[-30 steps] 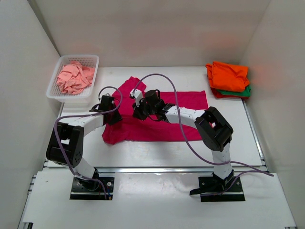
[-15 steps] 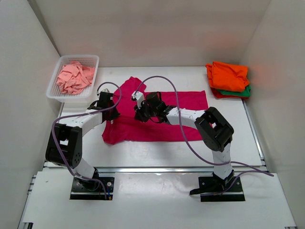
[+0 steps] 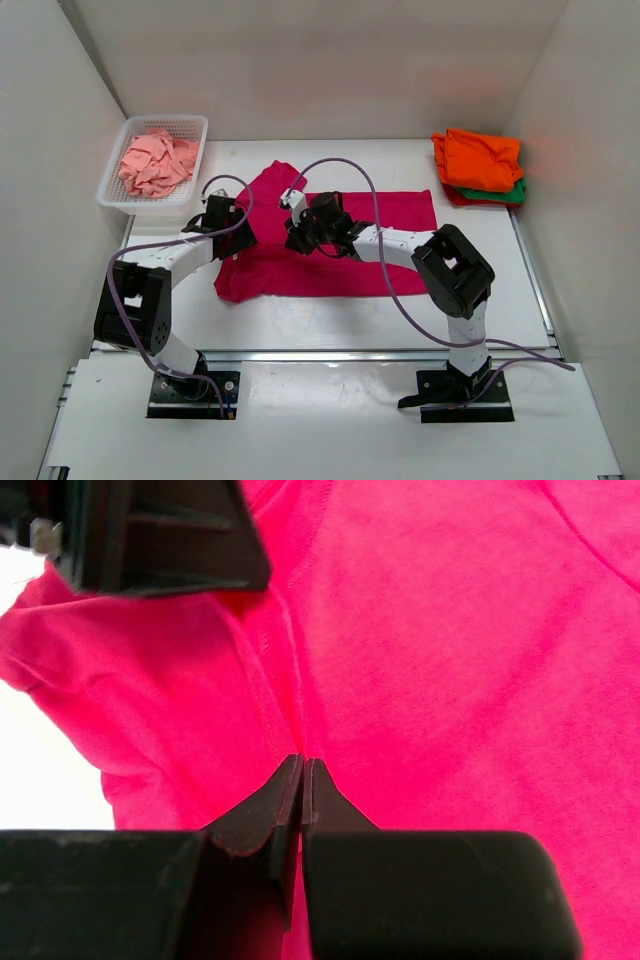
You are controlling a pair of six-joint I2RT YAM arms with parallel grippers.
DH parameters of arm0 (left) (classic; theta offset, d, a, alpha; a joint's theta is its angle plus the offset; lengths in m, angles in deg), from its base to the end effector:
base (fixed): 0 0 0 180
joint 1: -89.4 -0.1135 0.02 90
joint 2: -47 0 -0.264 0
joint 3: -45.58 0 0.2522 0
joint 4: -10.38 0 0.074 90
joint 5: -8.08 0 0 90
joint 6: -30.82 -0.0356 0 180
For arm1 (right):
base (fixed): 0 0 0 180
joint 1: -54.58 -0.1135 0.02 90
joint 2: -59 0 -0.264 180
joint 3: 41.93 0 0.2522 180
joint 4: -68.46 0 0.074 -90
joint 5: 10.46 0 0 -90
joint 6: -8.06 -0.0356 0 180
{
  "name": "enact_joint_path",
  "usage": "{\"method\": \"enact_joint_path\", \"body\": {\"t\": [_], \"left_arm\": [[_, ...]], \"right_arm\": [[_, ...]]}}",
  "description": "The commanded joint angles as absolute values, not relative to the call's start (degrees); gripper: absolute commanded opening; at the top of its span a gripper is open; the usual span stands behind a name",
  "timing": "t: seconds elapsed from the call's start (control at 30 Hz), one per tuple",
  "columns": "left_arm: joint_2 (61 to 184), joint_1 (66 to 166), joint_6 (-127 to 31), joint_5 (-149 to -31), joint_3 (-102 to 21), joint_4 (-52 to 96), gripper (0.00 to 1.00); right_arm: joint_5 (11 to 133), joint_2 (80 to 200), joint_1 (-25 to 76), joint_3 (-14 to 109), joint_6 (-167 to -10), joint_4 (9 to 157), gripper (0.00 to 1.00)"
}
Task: Fold and stack the t-shirts
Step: Fold the flattened tshirt in 1/3 of the way
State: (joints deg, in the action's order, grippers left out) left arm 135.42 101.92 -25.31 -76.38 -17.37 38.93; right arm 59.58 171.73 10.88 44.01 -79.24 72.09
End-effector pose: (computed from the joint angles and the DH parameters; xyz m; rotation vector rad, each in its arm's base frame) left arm 0.2982 -0.0627 0.1804 -0.5056 2.4687 -0.2102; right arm 0.3096 0.3126 0.1889 -1.0492 1.8966 0.7878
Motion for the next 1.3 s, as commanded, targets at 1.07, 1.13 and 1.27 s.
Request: {"method": "enact_joint_path", "body": {"t": [1.07, 1.13, 1.27], "left_arm": [[137.79, 104.70, -24.46, -79.37, -18.01, 39.34, 0.00], [137.53, 105.05, -25.08, -78.32, -19.33, 40.13, 0.00], [135.69, 103.21, -26.57, -78.31, -22.40, 41.37, 0.00]], "right_arm": [[60.38, 168.86, 12.40, 43.81, -80.35, 67.81, 0.00], [60.73, 168.78, 12.75, 43.29, -80.35, 67.37, 0.00], [60.38, 167.82, 12.57, 42.15, -80.97, 67.11, 0.00]]}}
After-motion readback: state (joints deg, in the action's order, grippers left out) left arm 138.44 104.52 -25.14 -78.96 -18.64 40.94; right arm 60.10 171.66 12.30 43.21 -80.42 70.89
